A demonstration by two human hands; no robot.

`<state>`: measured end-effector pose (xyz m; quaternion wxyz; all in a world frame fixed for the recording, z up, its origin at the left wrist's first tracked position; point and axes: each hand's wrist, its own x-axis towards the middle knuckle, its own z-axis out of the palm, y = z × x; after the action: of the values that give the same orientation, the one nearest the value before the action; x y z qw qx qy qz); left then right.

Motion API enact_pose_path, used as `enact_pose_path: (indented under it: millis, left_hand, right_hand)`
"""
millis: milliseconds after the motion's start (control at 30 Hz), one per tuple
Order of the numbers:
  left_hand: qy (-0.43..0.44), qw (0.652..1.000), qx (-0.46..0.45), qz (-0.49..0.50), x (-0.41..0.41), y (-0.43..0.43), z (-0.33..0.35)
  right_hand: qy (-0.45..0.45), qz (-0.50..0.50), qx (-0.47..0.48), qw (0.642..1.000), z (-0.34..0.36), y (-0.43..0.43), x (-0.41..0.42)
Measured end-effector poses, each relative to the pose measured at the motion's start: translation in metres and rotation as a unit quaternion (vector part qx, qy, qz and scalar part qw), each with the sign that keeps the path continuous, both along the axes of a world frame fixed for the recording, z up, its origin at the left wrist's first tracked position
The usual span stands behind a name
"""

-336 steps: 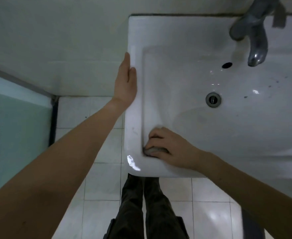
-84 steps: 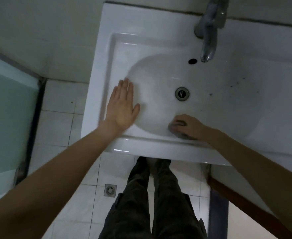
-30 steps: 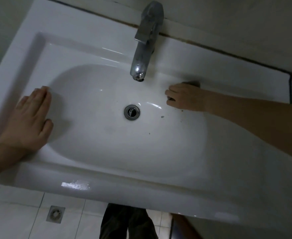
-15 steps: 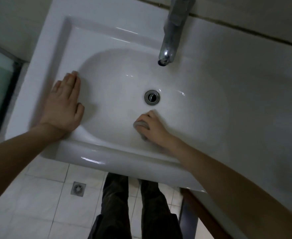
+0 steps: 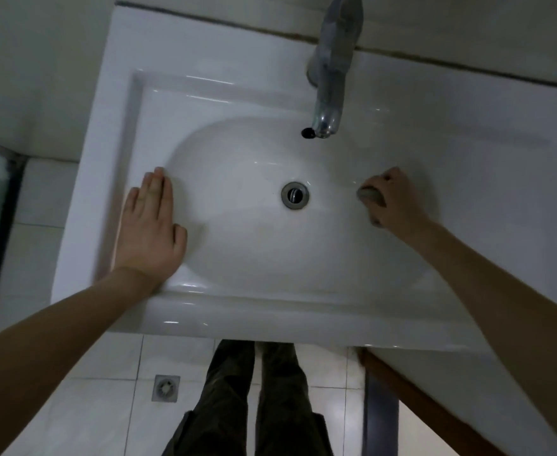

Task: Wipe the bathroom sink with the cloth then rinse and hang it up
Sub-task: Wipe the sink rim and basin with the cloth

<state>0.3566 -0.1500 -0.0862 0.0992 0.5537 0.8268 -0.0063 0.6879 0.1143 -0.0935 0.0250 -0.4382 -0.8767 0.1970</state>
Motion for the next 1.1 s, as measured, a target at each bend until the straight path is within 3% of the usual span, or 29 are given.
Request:
enact_pose_path:
  millis: [67, 133, 167, 267, 400, 533, 667, 800, 967, 1100]
  left_hand:
    - [0.000, 1.000, 0.003, 0.001, 0.001, 0.000, -0.002]
    - [0.002, 1.000, 0.011, 0.003, 0.000, -0.001, -0.004]
    - [0.001, 1.000, 0.013, 0.001, -0.001, -0.001, -0.004]
    - [-0.003, 1.000, 0.020, -0.001, -0.001, 0.002, -0.003]
    - [-0.002, 1.000, 0.027, 0.002, -0.002, 0.002, -0.004]
    - [0.000, 1.000, 0.026, 0.004, -0.001, 0.002, -0.001]
    - [-0.012, 1.000, 0.022, 0.005, 0.000, 0.002, 0.000]
    - [-0.019, 1.000, 0.020, 0.006, 0.001, 0.002, 0.003]
    - [-0.031, 0.999, 0.007, 0.012, 0.002, 0.002, 0.009]
    - [-0.033, 0.999, 0.003, 0.013, 0.002, 0.001, 0.010]
  right_hand:
    - [-0.124, 0.087, 0.164, 0.975, -0.019, 0.020, 0.019]
    - [-0.193, 0.138, 0.218, 0.947, -0.037, 0.020, 0.014]
    - [-0.189, 0.138, 0.186, 0.954, -0.043, 0.013, 0.008]
    - [-0.089, 0.078, -0.067, 0.991, -0.045, -0.031, -0.004]
    - [-0.038, 0.063, -0.274, 0.959, -0.025, -0.084, 0.003]
    - [-0.002, 0.045, -0.327, 0.944, 0.005, -0.129, -0.025]
    - [0.092, 0.094, -0.325, 0.937, 0.009, -0.181, -0.105]
    - [0.134, 0.053, -0.314, 0.938, 0.005, -0.205, -0.158]
    - [0.165, 0.147, -0.323, 0.920, 0.014, -0.182, -0.118]
    - [0.113, 0.140, -0.302, 0.936, 0.016, -0.141, -0.033]
